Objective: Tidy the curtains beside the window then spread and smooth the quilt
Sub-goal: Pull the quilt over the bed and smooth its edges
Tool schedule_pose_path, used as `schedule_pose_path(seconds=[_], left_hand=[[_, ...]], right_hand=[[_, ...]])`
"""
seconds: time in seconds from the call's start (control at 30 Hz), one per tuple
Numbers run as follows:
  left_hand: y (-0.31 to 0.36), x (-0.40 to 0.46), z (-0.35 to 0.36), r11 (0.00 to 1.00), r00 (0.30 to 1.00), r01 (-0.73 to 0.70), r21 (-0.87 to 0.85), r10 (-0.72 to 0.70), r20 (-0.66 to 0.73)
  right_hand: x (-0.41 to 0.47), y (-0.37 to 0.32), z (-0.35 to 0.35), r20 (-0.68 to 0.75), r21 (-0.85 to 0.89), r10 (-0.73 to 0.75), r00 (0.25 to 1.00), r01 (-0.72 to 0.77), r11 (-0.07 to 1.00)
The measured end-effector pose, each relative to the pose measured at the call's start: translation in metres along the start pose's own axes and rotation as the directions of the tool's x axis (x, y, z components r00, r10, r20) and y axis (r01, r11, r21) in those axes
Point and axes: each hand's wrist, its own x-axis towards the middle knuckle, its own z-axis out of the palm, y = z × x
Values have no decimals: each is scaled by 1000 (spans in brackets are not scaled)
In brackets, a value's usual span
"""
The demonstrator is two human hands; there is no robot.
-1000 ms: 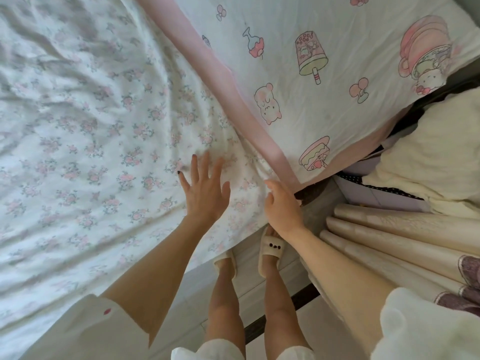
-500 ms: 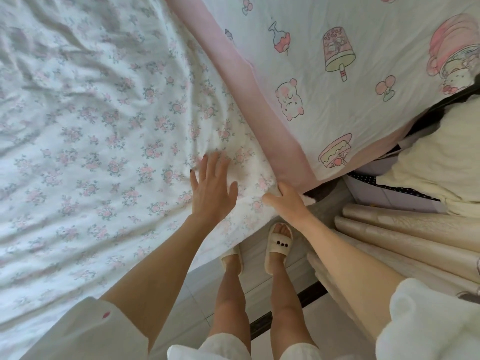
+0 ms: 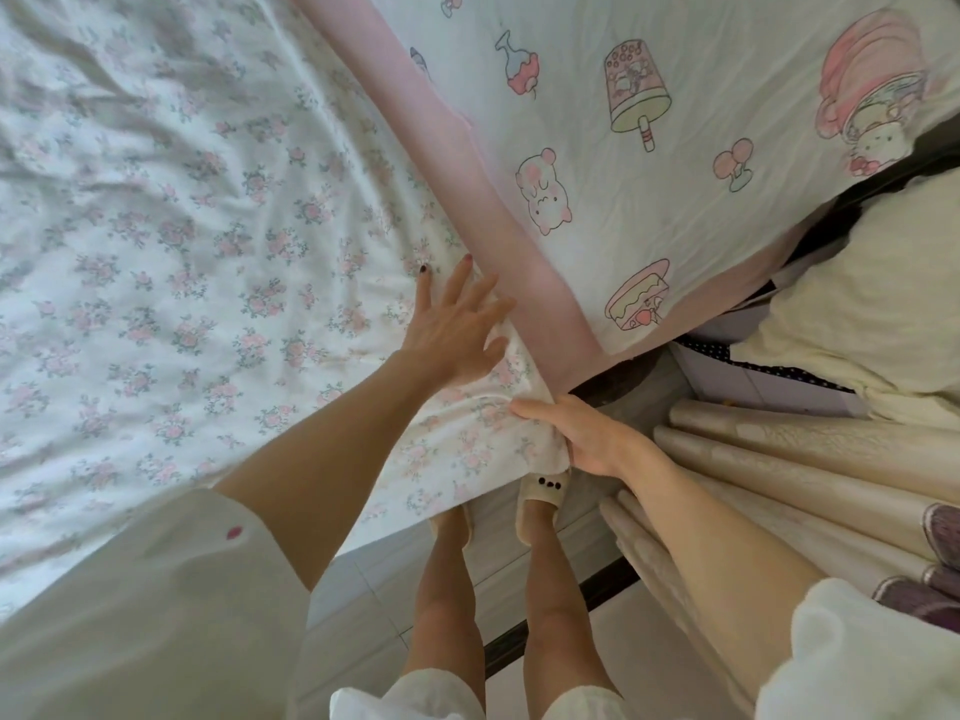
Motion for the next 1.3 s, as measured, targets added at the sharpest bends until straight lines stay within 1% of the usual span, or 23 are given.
schedule_pose_path(seconds=[0.1, 0.17, 0.23, 0.27, 0.33, 0.4, 0.47, 0.53, 0.6, 0.63, 0.7, 0.73, 0.8, 0.87, 0.9, 0.93, 0.97, 1.0, 1.03, 1.1, 1.17, 1.23, 1.3], left_hand=[[6, 8, 13, 995, 999, 42, 90, -44, 27], [8, 13, 20, 993, 998, 58, 105, -60, 15], [9, 15, 25, 994, 998, 69, 90, -68, -13], [9, 14, 26, 994, 997, 72, 79, -69, -34], [9, 9, 27, 996, 992, 81, 26, -78, -99], [8, 0, 25, 993, 981, 105, -62, -113, -160], [7, -15, 26, 979, 964, 148, -140, -175, -200], [6, -32, 31, 954, 942, 208, -215, -255, -218], [1, -50, 38, 921, 917, 280, -272, -340, -208], [-3, -61, 42, 904, 904, 317, -289, -380, -197], [-14, -84, 52, 865, 872, 395, -310, -459, -168], [-18, -95, 57, 841, 854, 434, -323, -498, -150], [-29, -119, 68, 780, 806, 512, -360, -581, -112], [-47, -143, 78, 715, 753, 575, -397, -652, -85], [-57, -154, 82, 697, 736, 596, -398, -673, -75], [-68, -165, 87, 686, 725, 619, -381, -686, -57], [-81, -181, 95, 664, 706, 650, -371, -707, -29], [-88, -192, 102, 655, 705, 667, -356, -709, 15], [-93, -202, 110, 653, 714, 672, -350, -697, 69], [-91, -220, 124, 666, 751, 650, -367, -639, 170], [-86, -232, 132, 653, 780, 606, -454, -600, 178], [-87, -237, 130, 619, 798, 548, -563, -589, 129], [-97, -247, 127, 561, 778, 495, -664, -626, 52]], right_hand=[[5, 3, -9, 3, -49, 100, 995, -100, 994], [10, 6, -18, -53, -155, 159, 986, -166, 974], [13, 7, -26, -113, -278, 164, 980, -190, 942], [15, 9, -29, -164, -341, 138, 977, -187, 921], [19, 15, -37, -355, -426, 33, 934, -193, 884], [19, 22, -43, -551, -483, -79, 831, -240, 842], [14, 23, -41, -632, -531, -163, 758, -270, 803], [10, 18, -31, -640, -567, -261, 723, -215, 795], [8, 7, -10, -579, -678, -433, 690, -113, 726], [8, 1, 2, -512, -769, -540, 667, -76, 635], [9, -9, 31, -296, -931, -714, 635, -24, 365], [10, -13, 44, -182, -974, -746, 641, -12, 228], [15, -18, 68, 29, -1000, -705, 709, 19, -22], [25, -17, 92, 207, -966, -573, 793, 72, -249], [31, -16, 100, 252, -939, -487, 836, 89, -333], [35, -12, 105, 259, -918, -399, 880, 96, -384], [42, -9, 112, 242, -902, -308, 920, 96, -421], [44, -6, 108, 183, -902, -238, 954, 66, -426], [44, -4, 104, 107, -903, -184, 977, 18, -429], [41, 4, 103, -29, -894, -127, 991, -83, -441], [39, 7, 120, -117, -863, -154, 981, -177, -473], [43, 5, 152, -176, -817, -220, 960, -267, -511], [51, 6, 188, -105, -802, -329, 938, -275, -530]])
